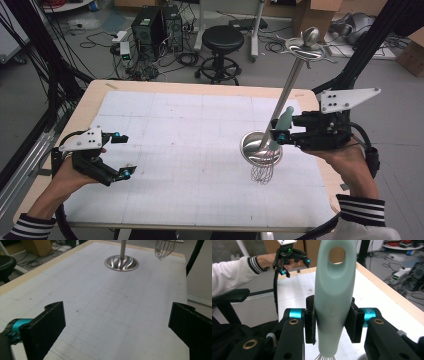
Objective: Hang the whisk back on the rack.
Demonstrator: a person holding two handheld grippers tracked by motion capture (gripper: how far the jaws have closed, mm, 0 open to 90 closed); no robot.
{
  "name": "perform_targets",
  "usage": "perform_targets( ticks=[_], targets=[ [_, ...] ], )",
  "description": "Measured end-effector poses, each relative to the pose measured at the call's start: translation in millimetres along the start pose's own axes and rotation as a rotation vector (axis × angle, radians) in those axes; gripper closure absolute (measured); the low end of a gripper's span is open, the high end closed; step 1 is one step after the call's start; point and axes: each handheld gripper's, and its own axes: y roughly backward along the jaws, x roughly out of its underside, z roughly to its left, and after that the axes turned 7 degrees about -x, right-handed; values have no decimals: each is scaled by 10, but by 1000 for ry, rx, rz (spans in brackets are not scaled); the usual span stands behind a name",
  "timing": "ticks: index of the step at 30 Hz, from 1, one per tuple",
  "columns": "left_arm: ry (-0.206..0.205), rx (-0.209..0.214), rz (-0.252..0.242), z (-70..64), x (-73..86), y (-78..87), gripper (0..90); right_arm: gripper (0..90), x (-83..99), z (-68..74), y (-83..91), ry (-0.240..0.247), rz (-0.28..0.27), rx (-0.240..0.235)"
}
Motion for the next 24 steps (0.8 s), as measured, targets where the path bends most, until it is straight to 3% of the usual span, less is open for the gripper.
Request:
perform_targets(
  ticks=[15,24],
  targets=[
    [42,-16,5,24,251,18,17,660,51,-258,439,-56,0,73],
    [47,-21,11,37,317,24,17,660,34,-370,691,-91,5,113]
  ],
)
